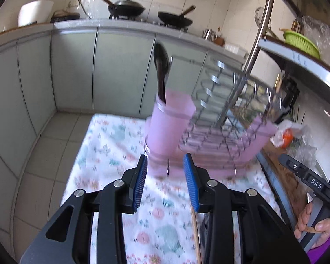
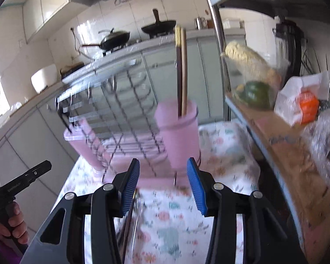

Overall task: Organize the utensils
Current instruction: 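Withdraw both open tools from the pink cup toward the utensils on the cloth, then grasp a wooden chopstick with left tool while right tool grasps a gold-tipped dark chopstick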

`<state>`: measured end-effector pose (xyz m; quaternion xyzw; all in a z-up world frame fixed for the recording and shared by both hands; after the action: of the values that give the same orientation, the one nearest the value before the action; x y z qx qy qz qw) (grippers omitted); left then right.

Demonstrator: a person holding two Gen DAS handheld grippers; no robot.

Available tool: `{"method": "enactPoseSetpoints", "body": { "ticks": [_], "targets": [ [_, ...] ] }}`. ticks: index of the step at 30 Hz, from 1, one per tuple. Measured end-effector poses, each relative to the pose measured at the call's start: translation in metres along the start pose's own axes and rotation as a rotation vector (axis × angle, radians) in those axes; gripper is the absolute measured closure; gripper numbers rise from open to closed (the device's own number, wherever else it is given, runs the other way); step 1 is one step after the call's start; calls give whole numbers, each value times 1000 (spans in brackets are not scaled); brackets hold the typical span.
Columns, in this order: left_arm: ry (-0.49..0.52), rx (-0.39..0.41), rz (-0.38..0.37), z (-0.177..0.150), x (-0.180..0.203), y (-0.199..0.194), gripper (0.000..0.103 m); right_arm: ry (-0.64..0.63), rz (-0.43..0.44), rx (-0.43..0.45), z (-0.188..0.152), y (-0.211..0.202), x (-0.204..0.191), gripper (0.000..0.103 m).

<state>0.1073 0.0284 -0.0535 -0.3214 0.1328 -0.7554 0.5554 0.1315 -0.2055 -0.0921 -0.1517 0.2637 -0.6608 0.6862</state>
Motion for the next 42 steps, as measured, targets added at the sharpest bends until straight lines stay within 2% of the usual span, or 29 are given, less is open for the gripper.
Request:
{"method": "enactPoseSetpoints", "body": {
  "ticks": [10,16,19,21,23,24,29,34,36,38,42],
  "targets": [
    [-79,-148,-21,-57,-5,20,68,-37,24,-145,-55,16,-14,58],
    [-101,-274,-90,-87,7,36,69,-37,126,-338,-102,34,-35,64],
    [-87,-330,-113,-104,16,44,69,-57,155,-405,-123,40,-47,66],
    [-68,-361,-113,-114,21,49,76,-85,165,-437,-137,42,-58,69],
    [-44,-409,-107,-127,27,57,82,-113,174,-463,-149,44,-67,83],
    [-35,-426,-98,-132,28,61,84,-128,173,-475,-153,45,-70,83],
    [-18,-444,-109,-140,37,67,91,-144,168,-476,-157,49,-78,83],
    [-51,-469,-125,-146,39,71,91,-157,174,-474,-156,51,-82,84],
    [-50,-467,-125,-146,40,72,91,-154,174,-471,-156,51,-82,87],
    [-48,-468,-121,-147,40,72,91,-155,166,-470,-156,52,-81,94],
    [-55,-464,-108,-149,38,72,96,-140,165,-471,-156,50,-78,95]
  ]
}}
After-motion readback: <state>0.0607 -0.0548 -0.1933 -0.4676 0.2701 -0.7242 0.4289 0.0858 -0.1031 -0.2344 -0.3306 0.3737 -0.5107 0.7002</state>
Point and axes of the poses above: each gripper's, at about its wrist camera, not at the fingertips, and y roughly the way its jaws point, x to its right, z to its top, the point moved 9 cm from there along y, roughly the way its jaws point, and after that the axes turned 10 degrees about -z, right-handed, at the moved point
